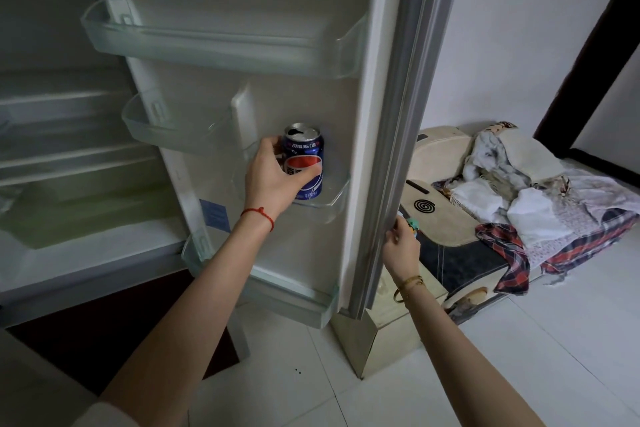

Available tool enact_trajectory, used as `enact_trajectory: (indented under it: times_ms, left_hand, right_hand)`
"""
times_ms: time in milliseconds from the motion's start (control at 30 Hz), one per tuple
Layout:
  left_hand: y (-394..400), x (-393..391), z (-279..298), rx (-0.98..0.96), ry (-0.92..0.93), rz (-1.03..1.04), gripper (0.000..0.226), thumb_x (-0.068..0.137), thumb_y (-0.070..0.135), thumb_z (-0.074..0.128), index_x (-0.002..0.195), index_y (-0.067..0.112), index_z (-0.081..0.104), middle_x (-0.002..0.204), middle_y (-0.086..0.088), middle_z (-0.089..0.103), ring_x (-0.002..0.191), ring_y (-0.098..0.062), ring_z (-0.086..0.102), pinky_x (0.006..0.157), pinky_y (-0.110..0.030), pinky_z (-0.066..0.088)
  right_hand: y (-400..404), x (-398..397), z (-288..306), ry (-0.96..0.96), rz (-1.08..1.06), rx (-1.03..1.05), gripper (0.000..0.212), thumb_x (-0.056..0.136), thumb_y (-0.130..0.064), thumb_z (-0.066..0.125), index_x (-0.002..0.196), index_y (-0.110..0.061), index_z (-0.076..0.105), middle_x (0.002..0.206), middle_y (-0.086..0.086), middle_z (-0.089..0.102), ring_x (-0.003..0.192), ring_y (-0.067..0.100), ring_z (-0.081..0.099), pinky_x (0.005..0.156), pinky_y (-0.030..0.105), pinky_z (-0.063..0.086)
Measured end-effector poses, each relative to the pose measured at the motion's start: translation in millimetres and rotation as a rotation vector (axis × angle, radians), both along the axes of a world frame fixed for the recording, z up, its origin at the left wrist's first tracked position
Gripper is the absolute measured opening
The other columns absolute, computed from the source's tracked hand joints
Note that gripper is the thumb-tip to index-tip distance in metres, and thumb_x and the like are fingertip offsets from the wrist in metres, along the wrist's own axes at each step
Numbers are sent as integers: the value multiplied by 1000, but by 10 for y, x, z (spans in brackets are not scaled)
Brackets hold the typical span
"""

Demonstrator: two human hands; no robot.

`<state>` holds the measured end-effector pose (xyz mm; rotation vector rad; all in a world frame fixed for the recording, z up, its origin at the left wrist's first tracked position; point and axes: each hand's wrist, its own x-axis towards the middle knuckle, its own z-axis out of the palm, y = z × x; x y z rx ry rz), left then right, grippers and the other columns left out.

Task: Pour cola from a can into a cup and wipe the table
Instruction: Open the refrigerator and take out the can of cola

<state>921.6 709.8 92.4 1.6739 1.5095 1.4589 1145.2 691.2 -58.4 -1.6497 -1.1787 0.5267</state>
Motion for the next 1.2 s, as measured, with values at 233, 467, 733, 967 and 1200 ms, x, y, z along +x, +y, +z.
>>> enact_trajectory:
  times_ms: [233,467,733,967,1200]
  left_hand:
    - [-122,-4,223,105,-147,-13,60,62,35,89,111,26,55,98,21,64,85,13,61,75,-11,50]
    - [-436,-98,264,82,-223,-73,63,54,44,88,109,31,59,105,16,67,96,0,66,88,-31,57]
    - [-861,-214,94,65,-265,-87,64,49,49,89,104,38,59,105,15,70,97,-3,68,87,-31,57]
    - [-1285,-404,-2,62,-313,-71,68,50,46,91,109,32,62,106,14,71,99,-4,68,81,-24,55]
    - [-1721,-630,-43,94,-356,-63,63,53,35,91,108,28,62,104,12,72,97,-5,69,78,-16,52]
  right_hand:
    - [4,36,19,3,14,-35,42,93,1,42,131,-14,53,114,11,65,104,25,62,97,47,51]
    - [-81,5,42,-36,27,-67,38,94,-1,41,128,-11,54,111,11,66,100,25,63,94,47,52]
    - [-260,-37,89,-71,58,-97,35,95,-3,43,128,-10,53,112,13,66,102,27,63,94,48,51]
    - [-577,-188,50,-116,83,-70,37,97,-8,44,133,-13,49,116,11,64,103,25,63,95,46,52]
    - [-911,-410,-73,-200,56,23,30,94,-8,49,123,-14,55,107,9,67,97,25,63,84,41,53]
